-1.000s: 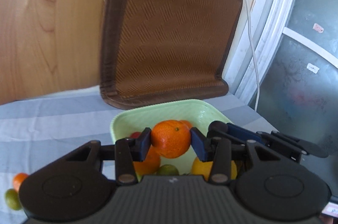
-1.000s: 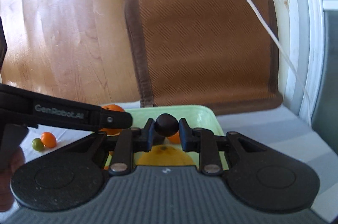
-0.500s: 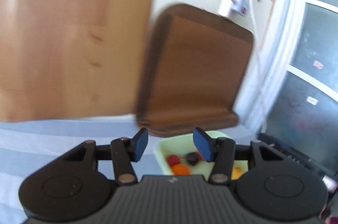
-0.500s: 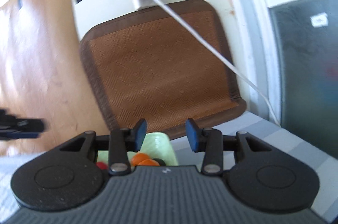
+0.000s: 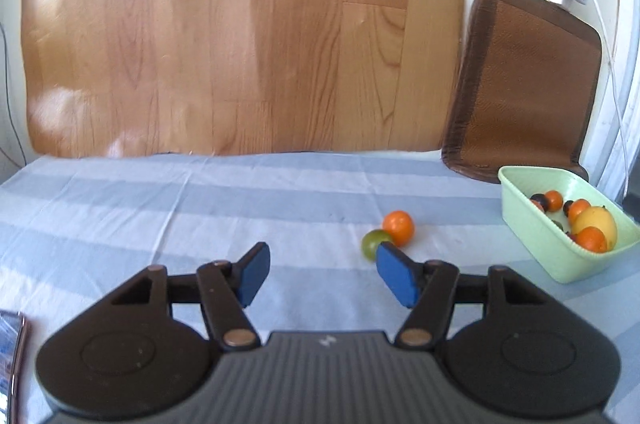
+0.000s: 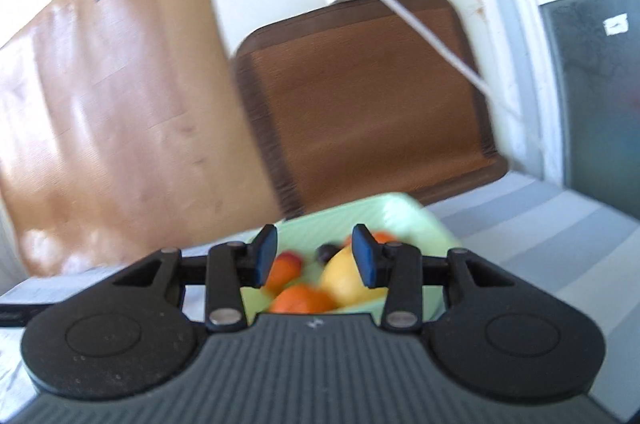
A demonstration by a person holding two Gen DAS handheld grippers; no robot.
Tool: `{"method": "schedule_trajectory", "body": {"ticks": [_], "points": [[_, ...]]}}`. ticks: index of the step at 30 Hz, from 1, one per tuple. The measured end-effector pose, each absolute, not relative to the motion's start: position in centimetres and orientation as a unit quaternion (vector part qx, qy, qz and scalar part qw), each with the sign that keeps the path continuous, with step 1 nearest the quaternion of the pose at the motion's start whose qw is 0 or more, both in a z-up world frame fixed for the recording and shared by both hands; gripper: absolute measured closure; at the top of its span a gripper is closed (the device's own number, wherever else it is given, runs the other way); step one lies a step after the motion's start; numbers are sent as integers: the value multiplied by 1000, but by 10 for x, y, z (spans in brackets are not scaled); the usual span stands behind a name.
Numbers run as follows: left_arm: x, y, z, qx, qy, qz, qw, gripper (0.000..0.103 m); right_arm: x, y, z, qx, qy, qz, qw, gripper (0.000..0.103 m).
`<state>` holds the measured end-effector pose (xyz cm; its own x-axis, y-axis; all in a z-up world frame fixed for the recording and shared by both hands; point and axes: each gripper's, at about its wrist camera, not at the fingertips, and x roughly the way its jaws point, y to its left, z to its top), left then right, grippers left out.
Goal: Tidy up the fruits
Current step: 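Carry the plum and mandarin into the green basket and release both, then move both open grippers back toward the remaining lime and tomato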
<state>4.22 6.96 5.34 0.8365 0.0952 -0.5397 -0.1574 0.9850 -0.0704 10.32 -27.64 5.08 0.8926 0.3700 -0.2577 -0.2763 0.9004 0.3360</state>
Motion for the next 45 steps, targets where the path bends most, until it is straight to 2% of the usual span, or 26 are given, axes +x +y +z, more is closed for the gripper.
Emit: {"method": "schedule_trajectory", "body": {"ticks": [12, 15, 31, 45], "points": [[27, 85, 35, -61, 283, 83, 954, 42, 71, -224, 37, 114, 233, 225, 939, 55], [28, 86, 30, -57, 284, 91, 953, 37, 74, -217, 27, 109, 260, 222, 934, 55], [31, 92, 19, -73, 293, 87, 949, 33, 72, -210, 27, 87, 263, 234, 932, 45], [31, 90, 19, -65, 292, 84, 950, 31, 72, -210, 26, 93, 263, 240, 930, 45]]}}
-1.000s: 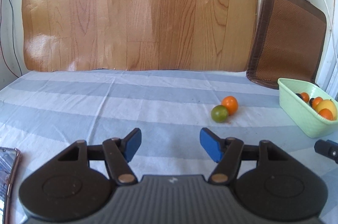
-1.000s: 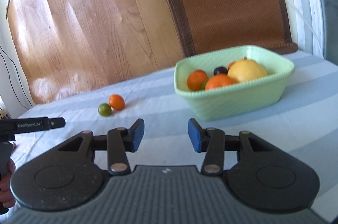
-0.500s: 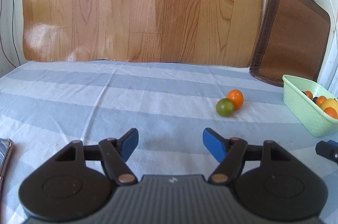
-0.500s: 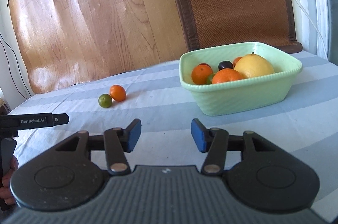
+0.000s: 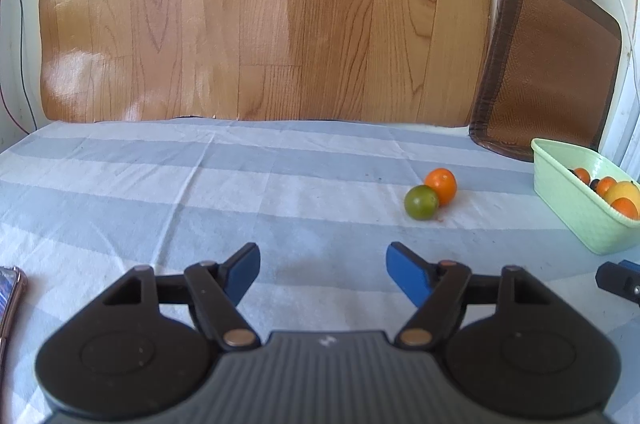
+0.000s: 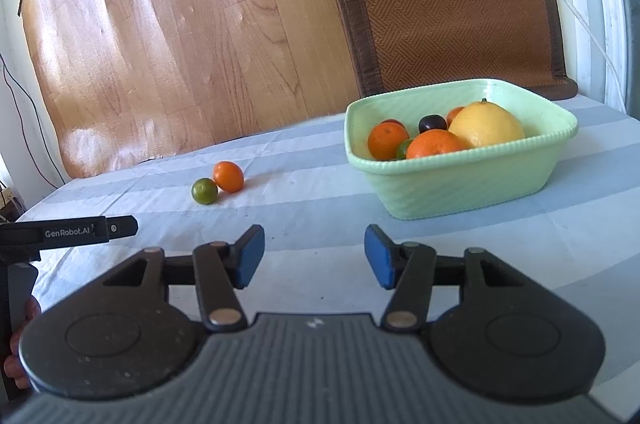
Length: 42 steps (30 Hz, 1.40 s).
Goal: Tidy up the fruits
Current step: 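Move both open grippers back toward the remaining lime and tomato, then grasp the green lime with the left gripper while the right gripper grasps the orange tomato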
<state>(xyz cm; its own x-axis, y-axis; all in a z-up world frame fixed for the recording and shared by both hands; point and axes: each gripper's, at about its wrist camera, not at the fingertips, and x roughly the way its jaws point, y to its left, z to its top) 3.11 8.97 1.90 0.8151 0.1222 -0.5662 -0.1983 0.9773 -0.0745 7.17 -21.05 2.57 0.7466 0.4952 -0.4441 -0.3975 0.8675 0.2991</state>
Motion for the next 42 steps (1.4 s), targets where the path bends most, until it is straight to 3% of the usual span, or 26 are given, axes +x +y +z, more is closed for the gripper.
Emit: {"method": "schedule_trajectory", "body": {"ticks": [26, 36, 40, 41, 42], "points": [[26, 89, 23, -81, 275, 52, 957, 29, 75, -203, 23, 65, 285, 230, 928, 45], [84, 58, 25, -27, 300, -27, 953, 29, 74, -210, 25, 91, 273, 252, 924, 45], [113, 49, 16, 12, 326, -31, 945, 44, 72, -210, 26, 95, 270, 259, 922, 44], [118, 50, 14, 9, 339, -40, 940, 59, 71, -210, 26, 95, 270, 260, 922, 44], [120, 51, 12, 4, 343, -43, 938, 67, 72, -209, 26, 95, 271, 262, 922, 44]]}}
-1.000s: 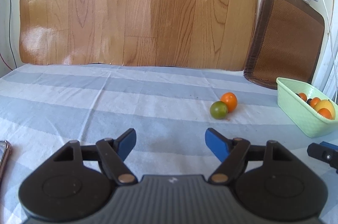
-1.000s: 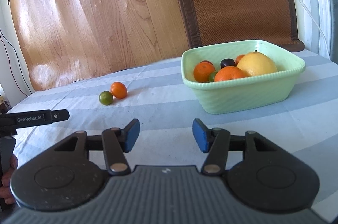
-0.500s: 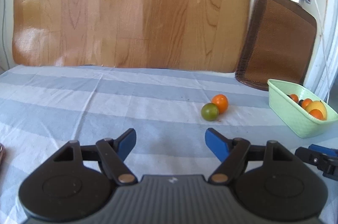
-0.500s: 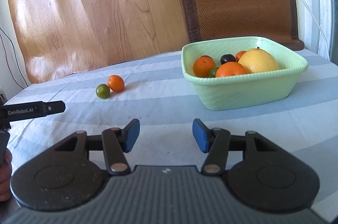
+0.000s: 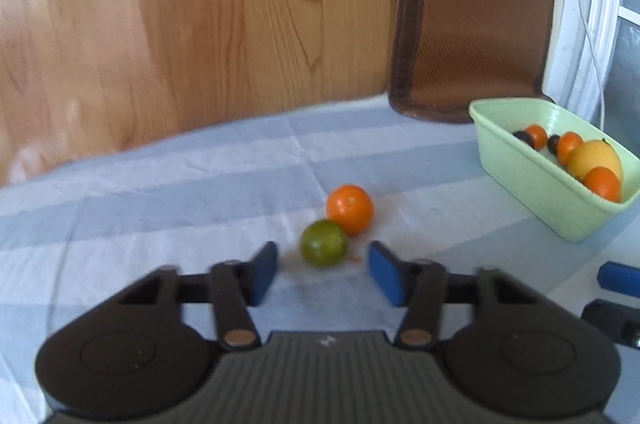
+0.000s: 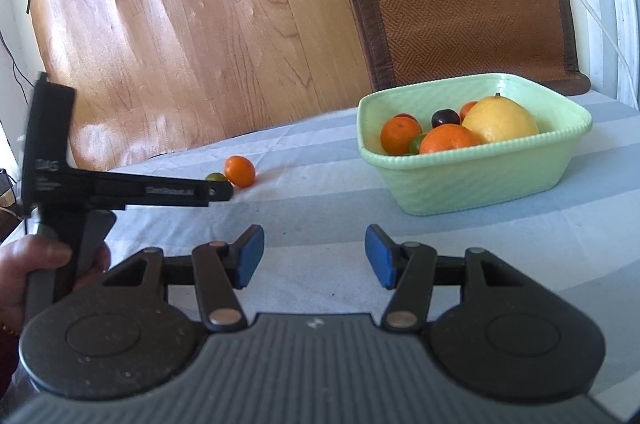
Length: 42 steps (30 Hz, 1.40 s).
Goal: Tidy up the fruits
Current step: 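Grasp the green lime with the left gripper while the right gripper grasps the orange tomato, then carry the lime and tomato into the green basket and release both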
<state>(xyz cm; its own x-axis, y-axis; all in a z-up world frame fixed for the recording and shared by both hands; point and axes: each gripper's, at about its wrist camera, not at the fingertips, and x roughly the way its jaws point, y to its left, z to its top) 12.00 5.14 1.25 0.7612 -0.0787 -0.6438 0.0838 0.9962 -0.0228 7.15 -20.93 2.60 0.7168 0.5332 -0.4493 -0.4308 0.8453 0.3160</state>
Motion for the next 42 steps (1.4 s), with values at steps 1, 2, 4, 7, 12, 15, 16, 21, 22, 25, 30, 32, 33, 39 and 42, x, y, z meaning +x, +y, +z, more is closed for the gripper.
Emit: {"method": "schedule_trajectory", "body": {"ticks": [1, 2, 4, 7, 12, 15, 16, 21, 22, 25, 30, 32, 33, 39, 42], "points": [[119, 53, 13, 5, 340, -43, 940, 74, 72, -209, 26, 94, 273, 264, 920, 44], [116, 54, 12, 6, 341, -45, 939, 76, 74, -208, 27, 93, 276, 266, 919, 44], [107, 57, 11, 5, 339, -41, 940, 76, 80, -206, 30, 99, 277, 275, 915, 44], [82, 66, 13, -11, 336, -40, 941, 76, 95, -193, 39, 88, 276, 297, 910, 44], [49, 74, 12, -41, 324, -35, 945, 76, 135, -137, 49, 39, 279, 349, 894, 43], [44, 74, 12, -40, 320, -28, 946, 76, 157, -102, 42, 12, 301, 377, 876, 37], [44, 74, 12, -38, 319, -27, 947, 76, 163, -92, 39, 7, 307, 378, 874, 37], [47, 75, 12, -42, 317, -27, 947, 76, 179, -63, 26, -16, 328, 382, 864, 55], [46, 75, 12, -43, 316, -26, 947, 76, 178, -63, 27, -25, 327, 379, 865, 67], [46, 76, 12, -47, 315, -26, 948, 76, 169, -76, 32, -27, 316, 373, 872, 67], [41, 69, 15, -50, 310, -33, 949, 76, 134, -132, 41, -35, 269, 360, 893, 67], [45, 63, 17, -80, 316, -65, 943, 76, 119, -159, 40, -26, 262, 349, 899, 67], [47, 56, 20, -85, 316, -78, 942, 76, 112, -172, 40, -22, 258, 346, 902, 67], [78, -8, 50, -48, 297, -148, 942, 76, 90, -238, 49, -3, 201, 311, 929, 67], [102, -37, 63, -31, 286, -159, 944, 76, 101, -250, 56, -10, 171, 261, 950, 67]]}}
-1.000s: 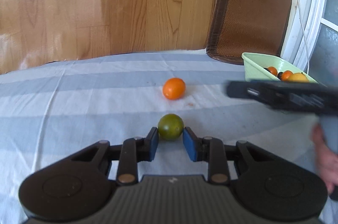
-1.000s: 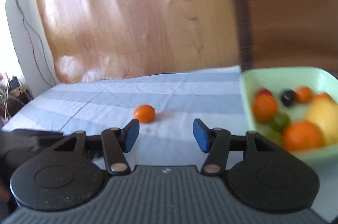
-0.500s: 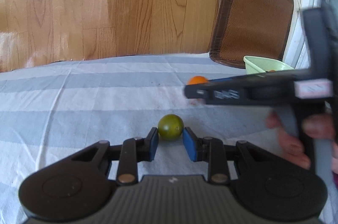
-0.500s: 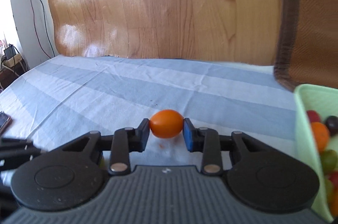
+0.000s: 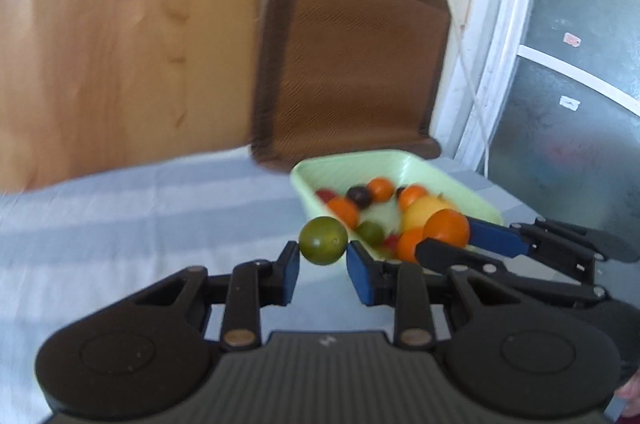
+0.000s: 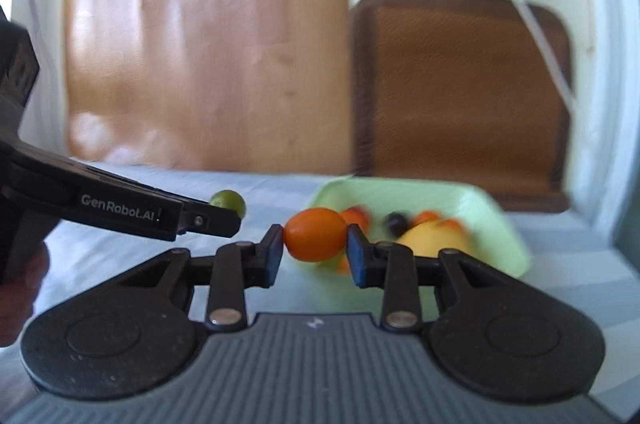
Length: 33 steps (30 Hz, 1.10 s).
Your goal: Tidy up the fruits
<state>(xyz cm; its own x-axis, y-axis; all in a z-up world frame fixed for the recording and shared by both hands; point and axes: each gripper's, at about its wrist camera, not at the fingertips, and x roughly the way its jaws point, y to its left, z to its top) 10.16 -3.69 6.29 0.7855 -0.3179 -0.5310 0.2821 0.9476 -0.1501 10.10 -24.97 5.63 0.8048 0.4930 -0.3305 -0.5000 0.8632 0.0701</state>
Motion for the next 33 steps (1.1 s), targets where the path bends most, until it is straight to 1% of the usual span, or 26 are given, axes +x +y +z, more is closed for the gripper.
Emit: {"method": "schedule_trajectory", "body": {"ticks": [3, 8, 9, 10, 11, 12, 13, 17, 20, 23, 25, 26, 27, 29, 32, 33], "points": [[124, -60, 67, -24, 284, -167, 944, 75, 123, -262, 57, 23, 175, 252, 951, 66], [152, -82, 60, -5, 300, -162, 940, 75, 144, -256, 38, -8, 168, 232, 958, 64], [156, -86, 60, 0, 302, -163, 939, 72, 144, -256, 35, -14, 167, 233, 958, 60], [160, -89, 60, 4, 302, -163, 939, 70, 141, -256, 33, -27, 163, 232, 958, 58], [163, -92, 60, 6, 302, -162, 940, 66, 138, -255, 34, -40, 154, 230, 960, 58], [164, -93, 60, 6, 300, -160, 940, 65, 135, -255, 35, -48, 143, 226, 962, 51], [165, -93, 62, 0, 298, -158, 941, 65, 133, -255, 35, -51, 133, 222, 965, 48], [156, -72, 70, -46, 292, -144, 944, 64, 127, -272, 40, -29, 110, 206, 972, 48], [133, -55, 77, -64, 285, -112, 950, 47, 128, -286, 44, 11, 108, 182, 977, 48], [105, -49, 79, -45, 281, -71, 956, 43, 128, -301, 47, 64, 120, 157, 978, 47], [87, -48, 76, -37, 283, -58, 957, 41, 122, -309, 47, 96, 133, 143, 976, 45], [78, -48, 74, -33, 286, -52, 956, 36, 117, -312, 46, 112, 139, 137, 974, 45], [71, -50, 71, -27, 287, -47, 956, 22, 112, -316, 45, 127, 147, 132, 972, 45], [53, -52, 69, -15, 283, -35, 958, 8, 95, -320, 40, 151, 167, 126, 966, 45], [29, -55, 69, -3, 274, -24, 962, 0, 66, -322, 34, 169, 192, 123, 959, 42], [22, -55, 69, -5, 272, -22, 962, 0, 58, -321, 33, 173, 201, 126, 956, 40]]}}
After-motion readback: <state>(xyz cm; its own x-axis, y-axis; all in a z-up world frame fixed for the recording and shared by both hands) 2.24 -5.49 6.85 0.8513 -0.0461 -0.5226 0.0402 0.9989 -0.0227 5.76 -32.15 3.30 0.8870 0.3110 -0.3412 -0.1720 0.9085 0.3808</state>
